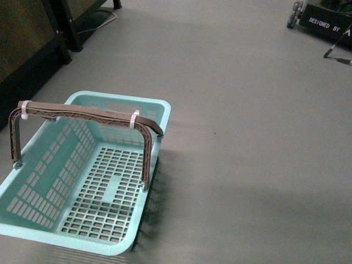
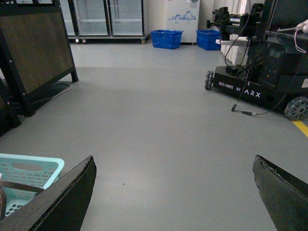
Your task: Pick mango and avocado into basket
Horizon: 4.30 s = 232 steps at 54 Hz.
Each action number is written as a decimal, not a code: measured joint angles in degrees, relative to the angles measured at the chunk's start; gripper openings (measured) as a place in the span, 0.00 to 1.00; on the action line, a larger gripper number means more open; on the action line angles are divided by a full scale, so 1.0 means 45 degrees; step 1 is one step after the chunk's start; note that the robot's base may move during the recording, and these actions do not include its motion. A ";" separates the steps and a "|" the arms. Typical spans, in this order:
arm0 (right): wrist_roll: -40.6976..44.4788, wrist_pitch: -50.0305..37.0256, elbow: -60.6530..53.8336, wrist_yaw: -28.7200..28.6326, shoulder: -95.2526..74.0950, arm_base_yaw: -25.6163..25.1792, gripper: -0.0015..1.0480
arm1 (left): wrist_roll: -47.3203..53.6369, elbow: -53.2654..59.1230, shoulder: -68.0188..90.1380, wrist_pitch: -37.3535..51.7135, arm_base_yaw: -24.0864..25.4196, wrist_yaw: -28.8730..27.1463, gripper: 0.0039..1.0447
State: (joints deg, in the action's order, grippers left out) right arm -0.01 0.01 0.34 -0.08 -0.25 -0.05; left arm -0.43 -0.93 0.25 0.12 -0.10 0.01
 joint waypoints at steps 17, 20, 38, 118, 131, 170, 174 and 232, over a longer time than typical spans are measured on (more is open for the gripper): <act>0.0000 0.0000 0.0000 0.0005 0.0000 0.0000 0.93 | 0.0000 0.0000 0.0005 0.0000 0.0000 0.0000 0.60; 0.0000 0.0000 0.0000 0.0000 0.0000 0.0000 0.93 | 0.0000 0.0000 0.0005 0.0000 0.0000 -0.0005 0.68; 0.0000 0.0000 0.0000 0.0000 0.0000 0.0000 0.93 | -0.3657 -0.0709 0.3215 -0.0641 -0.0097 -0.1953 0.93; 0.0000 0.0000 0.0000 0.0000 0.0000 0.0000 0.93 | -1.6009 -1.0603 2.9283 1.2842 -0.1365 -0.0277 0.88; 0.0000 0.0000 0.0000 0.0000 0.0000 0.0000 0.93 | -1.7607 -0.9646 2.9313 1.7102 -0.0554 0.0622 0.51; 0.0000 0.0000 0.0000 0.0005 0.0000 0.0000 0.93 | -1.9394 -0.6513 1.2847 0.8179 0.0811 0.1447 0.11; 0.0000 0.0000 0.0000 0.0000 0.0000 0.0000 0.93 | -1.9297 -0.6703 1.2012 0.7378 0.0826 0.1700 0.11; 0.0000 0.0000 0.0000 0.0000 0.0000 0.0000 0.93 | -1.5567 -0.6975 1.0006 0.3959 0.1807 0.2798 0.11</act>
State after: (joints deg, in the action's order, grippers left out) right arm -0.01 0.01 0.34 -0.08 -0.25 -0.05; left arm -70.48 -32.32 45.28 17.93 8.03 12.60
